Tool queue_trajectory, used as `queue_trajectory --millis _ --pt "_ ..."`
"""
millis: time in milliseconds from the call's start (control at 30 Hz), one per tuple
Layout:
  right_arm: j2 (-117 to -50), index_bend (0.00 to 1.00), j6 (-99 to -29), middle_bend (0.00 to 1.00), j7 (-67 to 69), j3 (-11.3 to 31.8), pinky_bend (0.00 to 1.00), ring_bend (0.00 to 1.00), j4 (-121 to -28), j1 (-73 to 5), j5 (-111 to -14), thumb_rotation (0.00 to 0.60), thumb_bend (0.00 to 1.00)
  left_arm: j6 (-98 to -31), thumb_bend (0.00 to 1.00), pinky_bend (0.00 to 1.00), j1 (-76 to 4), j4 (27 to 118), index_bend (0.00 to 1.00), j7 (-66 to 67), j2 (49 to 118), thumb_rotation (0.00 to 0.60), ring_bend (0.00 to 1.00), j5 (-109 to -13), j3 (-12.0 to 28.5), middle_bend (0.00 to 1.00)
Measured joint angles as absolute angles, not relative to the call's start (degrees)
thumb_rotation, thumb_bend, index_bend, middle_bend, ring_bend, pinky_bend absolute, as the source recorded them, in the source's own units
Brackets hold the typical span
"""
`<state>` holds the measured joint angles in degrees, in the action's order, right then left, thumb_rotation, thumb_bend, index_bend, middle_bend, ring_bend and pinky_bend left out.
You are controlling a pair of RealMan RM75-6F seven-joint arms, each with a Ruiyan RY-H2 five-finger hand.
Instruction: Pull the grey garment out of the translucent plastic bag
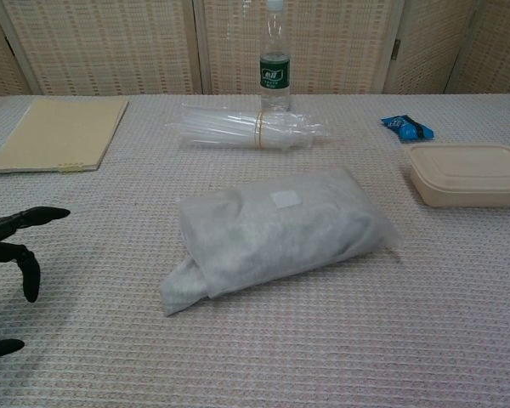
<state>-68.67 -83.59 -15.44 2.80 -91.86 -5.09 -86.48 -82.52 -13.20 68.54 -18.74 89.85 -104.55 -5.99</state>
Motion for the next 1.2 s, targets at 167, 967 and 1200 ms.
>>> queue_trajectory --millis 167,967,1200 --pt "-68.9 0.0 -82.4 0.0 -16.1 3.0 0.0 0.0 -91.7 -5.6 -85.6 0.6 0.11 -81.9 0.25 0.01 -14.7 67.1 0.58 -18.7 94.0 0.541 0.0 -104.0 -5.1 0.07" --pt "-68.8 0.0 -80.6 0.0 -16.4 3.3 0.0 0.0 -91.8 -6.5 -83.6 0.6 0.11 -77.7 0.26 0.0 -18.9 58.5 0.53 -12.5 108.3 0.383 0.0 -98.8 -1.8 0.05" --pt "-68.6 0.0 -80.1 0.0 -16.4 3.2 0.0 0.0 -92.1 -6.8 -83.2 0.6 0.11 -80.3 0.22 0.0 -19.6 52.2 0.52 -11.4 112.7 0.382 0.0 -98.5 -1.0 0.05"
